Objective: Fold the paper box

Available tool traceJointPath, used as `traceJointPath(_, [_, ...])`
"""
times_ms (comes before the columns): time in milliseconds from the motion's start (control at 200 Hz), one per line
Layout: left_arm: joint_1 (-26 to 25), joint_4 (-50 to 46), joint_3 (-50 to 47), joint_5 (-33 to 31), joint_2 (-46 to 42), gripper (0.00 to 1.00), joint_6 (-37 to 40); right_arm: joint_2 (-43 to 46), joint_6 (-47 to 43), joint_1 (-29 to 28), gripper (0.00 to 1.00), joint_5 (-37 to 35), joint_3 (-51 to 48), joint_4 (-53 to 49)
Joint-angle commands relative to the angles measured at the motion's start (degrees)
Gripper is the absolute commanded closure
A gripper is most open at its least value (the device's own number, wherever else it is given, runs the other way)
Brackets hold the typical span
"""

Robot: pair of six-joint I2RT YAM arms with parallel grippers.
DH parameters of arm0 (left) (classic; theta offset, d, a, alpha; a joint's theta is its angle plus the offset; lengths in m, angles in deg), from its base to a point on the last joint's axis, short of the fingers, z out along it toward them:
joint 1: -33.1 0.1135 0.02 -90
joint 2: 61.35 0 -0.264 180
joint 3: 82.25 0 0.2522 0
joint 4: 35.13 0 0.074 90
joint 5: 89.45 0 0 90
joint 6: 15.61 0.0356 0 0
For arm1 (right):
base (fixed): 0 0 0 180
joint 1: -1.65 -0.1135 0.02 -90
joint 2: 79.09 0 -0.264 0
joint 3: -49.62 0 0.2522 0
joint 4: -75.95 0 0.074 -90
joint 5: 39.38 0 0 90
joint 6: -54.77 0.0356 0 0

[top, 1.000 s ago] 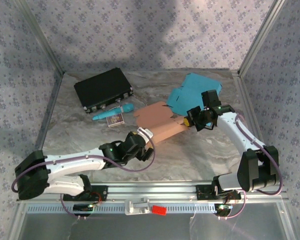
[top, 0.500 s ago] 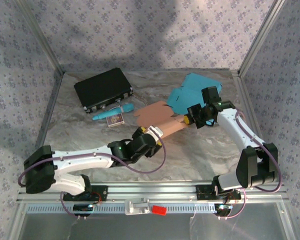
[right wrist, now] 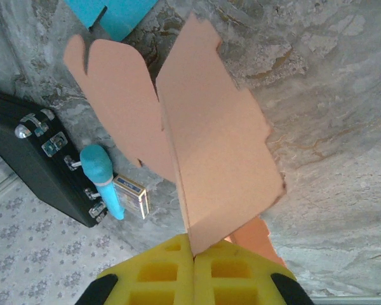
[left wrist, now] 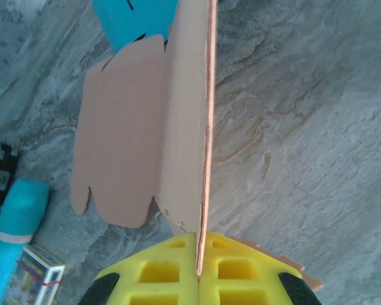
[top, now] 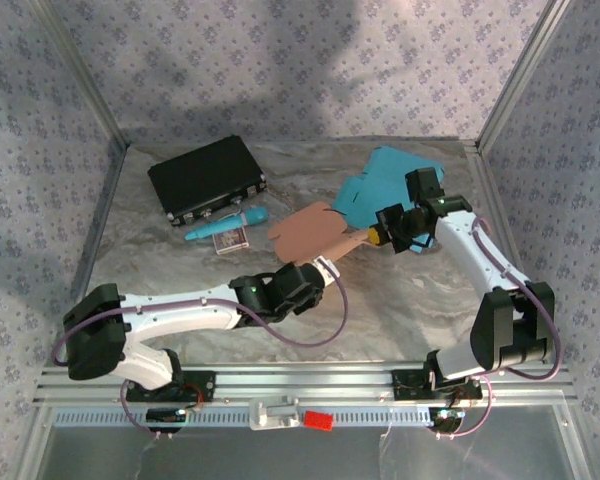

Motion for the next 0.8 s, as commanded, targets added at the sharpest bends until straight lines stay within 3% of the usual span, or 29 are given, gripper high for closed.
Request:
traceJointPath(0, [-0.27,-2.14,3.23,0.76,0.73,1.00,1.68,0.70,-1.24,0.79,0.83,0.99,4.27,-3.47])
traceJointPath(95, [0.27,-4.13,5.17,2.00,1.14,1.00,-0.16,5.38,-4.31,1.08,0.64,-4.12,6.86,-5.39])
traceJointPath(230, [2.17,-6.99,8.01,6.07,1.58,1.00,-3.37,14.25,-5.54,0.82,0.49,-12.84,8.40,-10.31])
traceJointPath(325, [3.34,-8.87,10.20,8.56,1.96,1.00,-4.25,18.40,-4.75,-1.94,0.48,-15.65,7.99,-13.67])
traceJointPath(470, [5.12,-13.09,14.63,11.97,4.06,1.00,-4.65,20.85,2.58,-12.71,0.46,-22.35,7.35,-14.17])
traceJointPath(645, [6.05,-17.30,19.32,13.41,6.81,1.00,-4.87,14.36,9.29,-21.03,0.47,-25.95,10.13,-13.21])
traceJointPath(795, [6.50,-18.05,21.34,13.89,8.00,1.00,-5.05,8.43,11.58,-22.66,0.49,-23.87,10.51,-10.04])
